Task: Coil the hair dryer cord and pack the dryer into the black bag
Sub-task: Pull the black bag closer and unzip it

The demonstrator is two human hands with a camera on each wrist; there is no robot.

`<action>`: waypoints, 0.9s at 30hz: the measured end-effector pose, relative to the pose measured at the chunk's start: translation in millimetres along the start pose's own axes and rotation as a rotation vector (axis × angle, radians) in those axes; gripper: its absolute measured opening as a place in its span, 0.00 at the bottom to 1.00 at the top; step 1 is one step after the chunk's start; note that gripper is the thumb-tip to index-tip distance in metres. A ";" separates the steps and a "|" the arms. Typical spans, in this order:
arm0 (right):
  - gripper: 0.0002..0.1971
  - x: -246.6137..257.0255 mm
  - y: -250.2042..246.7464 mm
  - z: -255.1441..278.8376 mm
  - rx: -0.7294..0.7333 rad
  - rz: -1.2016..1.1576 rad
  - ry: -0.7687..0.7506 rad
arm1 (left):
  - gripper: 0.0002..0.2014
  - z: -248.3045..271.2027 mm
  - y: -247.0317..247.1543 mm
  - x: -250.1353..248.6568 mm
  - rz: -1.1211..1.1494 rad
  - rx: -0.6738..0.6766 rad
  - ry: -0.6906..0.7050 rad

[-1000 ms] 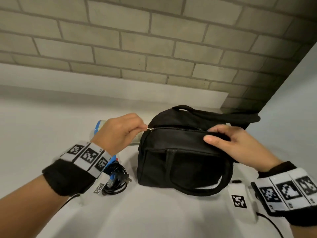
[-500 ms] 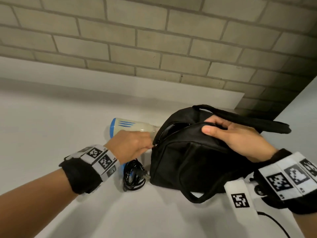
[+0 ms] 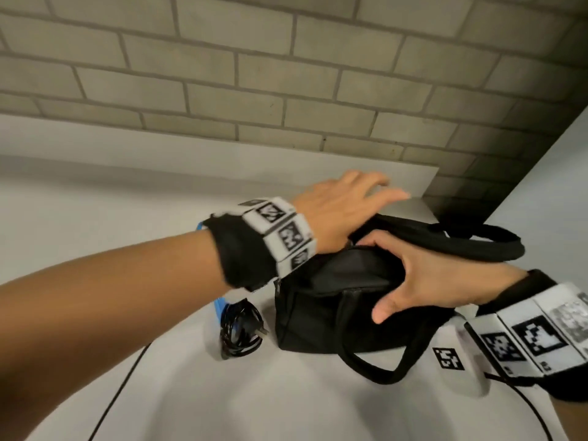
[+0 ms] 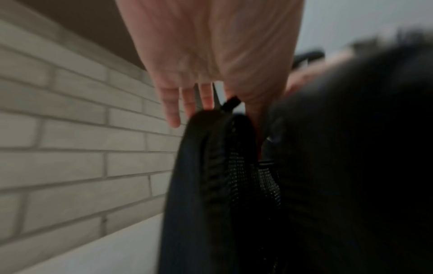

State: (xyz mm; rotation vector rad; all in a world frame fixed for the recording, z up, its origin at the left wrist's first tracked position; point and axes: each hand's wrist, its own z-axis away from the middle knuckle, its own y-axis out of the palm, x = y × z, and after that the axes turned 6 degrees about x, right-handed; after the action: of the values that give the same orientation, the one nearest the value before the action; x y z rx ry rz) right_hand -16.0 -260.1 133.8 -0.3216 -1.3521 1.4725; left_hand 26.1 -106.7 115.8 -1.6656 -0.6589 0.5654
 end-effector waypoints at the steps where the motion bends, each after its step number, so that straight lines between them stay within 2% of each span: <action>1: 0.32 0.0 -0.3 0.1 -0.004 0.050 0.004 | 0.37 -10.4 1.9 -3.3 -0.091 0.021 0.047; 3: 0.29 -0.7 1.8 -2.0 -0.069 0.117 -0.010 | 0.36 -24.2 8.3 -5.5 -0.253 0.063 0.090; 6: 0.28 -3.2 8.1 1.0 -0.188 0.087 -0.047 | 0.36 -28.2 18.9 1.4 -0.416 0.151 0.069; 9: 0.30 -12.4 4.1 16.6 -0.132 -0.010 0.035 | 0.35 -19.3 20.8 9.3 -0.359 0.111 0.035; 11: 0.21 -20.2 -4.0 25.9 -0.105 -0.038 0.116 | 0.31 -17.3 20.4 9.2 -0.345 0.108 0.030; 13: 0.12 -18.9 -5.4 27.0 -0.147 0.065 0.127 | 0.23 -21.8 17.1 6.9 -0.400 0.066 -0.025; 14: 0.12 -16.0 -2.9 25.2 -0.172 0.158 0.092 | 0.20 -26.1 11.1 4.3 -0.361 0.115 -0.076; 16: 0.13 -8.0 6.7 20.2 -0.187 0.303 0.006 | 0.15 -39.0 7.0 0.2 -0.307 0.130 -0.161; 17: 0.14 -5.0 12.6 18.3 -0.199 0.349 -0.030 | 0.14 -46.3 6.3 0.3 -0.298 0.063 -0.184; 20: 0.20 -1.2 30.1 19.4 -0.282 0.566 -0.161 | 0.11 -58.8 1.1 4.4 -0.329 0.014 -0.231; 22: 0.18 -2.6 44.7 23.1 -0.241 0.703 -0.196 | 0.10 -63.5 0.6 10.9 -0.307 0.022 -0.257; 24: 0.19 -1.7 55.1 30.3 -0.176 0.750 -0.134 | 0.10 -63.9 -0.2 17.6 -0.291 0.027 -0.276; 26: 0.21 3.4 40.9 34.9 -0.063 0.517 -0.045 | 0.13 -62.9 0.9 22.0 -0.251 0.016 -0.292; 27: 0.20 0.8 33.0 35.6 0.023 0.301 -0.002 | 0.13 -62.0 2.0 22.9 -0.238 0.002 -0.300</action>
State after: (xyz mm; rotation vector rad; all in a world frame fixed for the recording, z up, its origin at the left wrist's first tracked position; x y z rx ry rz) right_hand -60.1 -272.5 117.9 -0.5263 -1.3288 1.7343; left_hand 85.2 -135.0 124.9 -1.4863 -1.0586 0.6483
